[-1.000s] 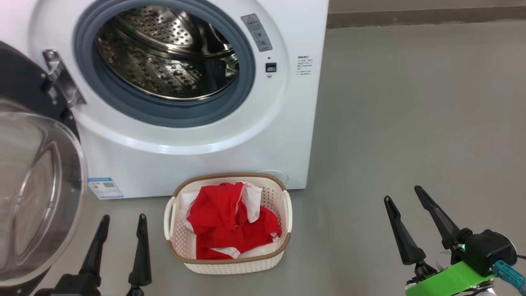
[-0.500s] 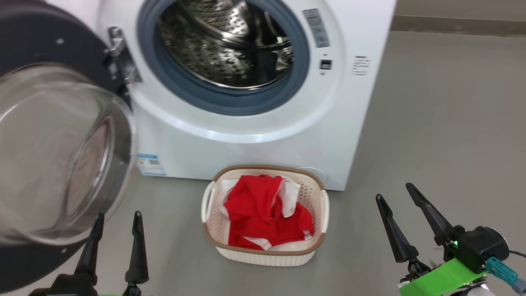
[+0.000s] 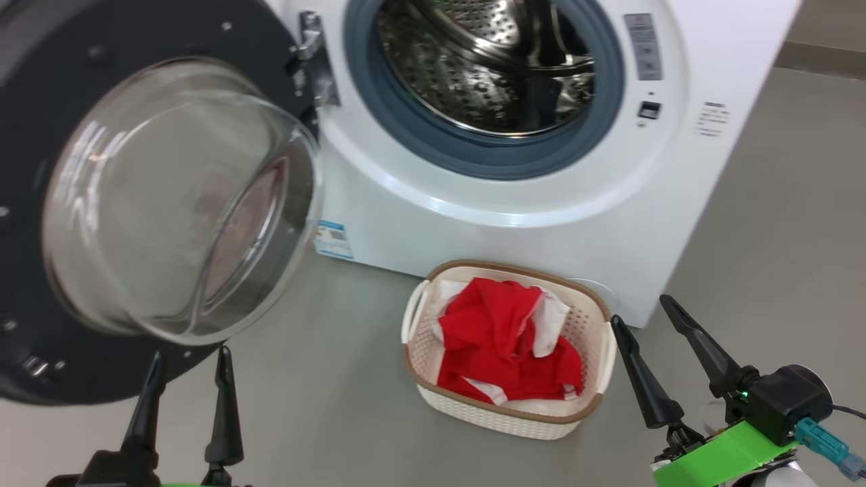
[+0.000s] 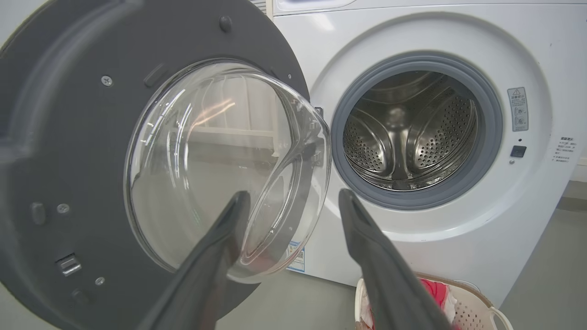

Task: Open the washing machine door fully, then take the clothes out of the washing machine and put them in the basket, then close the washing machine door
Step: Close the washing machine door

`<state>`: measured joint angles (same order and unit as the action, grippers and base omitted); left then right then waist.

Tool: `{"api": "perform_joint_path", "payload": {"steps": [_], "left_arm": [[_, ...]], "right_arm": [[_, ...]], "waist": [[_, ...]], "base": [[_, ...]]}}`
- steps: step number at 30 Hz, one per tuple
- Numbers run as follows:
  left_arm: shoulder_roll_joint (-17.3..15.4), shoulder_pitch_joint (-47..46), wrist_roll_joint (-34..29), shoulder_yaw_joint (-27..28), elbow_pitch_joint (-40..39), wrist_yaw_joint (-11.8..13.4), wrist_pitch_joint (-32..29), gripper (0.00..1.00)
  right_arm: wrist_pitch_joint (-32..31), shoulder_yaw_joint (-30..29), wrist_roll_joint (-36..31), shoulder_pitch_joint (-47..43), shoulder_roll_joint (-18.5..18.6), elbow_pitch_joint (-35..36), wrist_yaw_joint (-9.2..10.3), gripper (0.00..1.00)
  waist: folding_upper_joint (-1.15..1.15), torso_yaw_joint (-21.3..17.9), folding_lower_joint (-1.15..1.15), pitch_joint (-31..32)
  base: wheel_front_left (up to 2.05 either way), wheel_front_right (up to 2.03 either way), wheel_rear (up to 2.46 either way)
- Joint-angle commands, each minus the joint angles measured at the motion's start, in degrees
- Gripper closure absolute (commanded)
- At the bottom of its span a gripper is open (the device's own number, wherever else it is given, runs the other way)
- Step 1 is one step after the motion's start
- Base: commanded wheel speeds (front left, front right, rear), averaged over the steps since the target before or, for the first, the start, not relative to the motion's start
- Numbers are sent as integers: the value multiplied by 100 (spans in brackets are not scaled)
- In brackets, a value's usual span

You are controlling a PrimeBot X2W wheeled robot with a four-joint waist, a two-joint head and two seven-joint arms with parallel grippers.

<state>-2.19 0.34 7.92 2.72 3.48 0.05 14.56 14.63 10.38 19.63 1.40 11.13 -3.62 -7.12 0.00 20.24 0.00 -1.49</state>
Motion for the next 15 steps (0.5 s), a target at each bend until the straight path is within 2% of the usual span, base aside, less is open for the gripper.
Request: {"api": "perform_joint_path", "payload": {"steps": [1,15], "left_arm": [[-72,-122,-72,164,-190,44,44,0],[-84,-76,-63,168,-220,93,44,0]], "right_arm": [[37,129,30,195,94,169,-36,0],[37,193,18,136,83,228,-36,0]], "waist": [[0,296,0,-1],[0,915,0,150]], "base": [[0,0,0],[0,0,0]]}}
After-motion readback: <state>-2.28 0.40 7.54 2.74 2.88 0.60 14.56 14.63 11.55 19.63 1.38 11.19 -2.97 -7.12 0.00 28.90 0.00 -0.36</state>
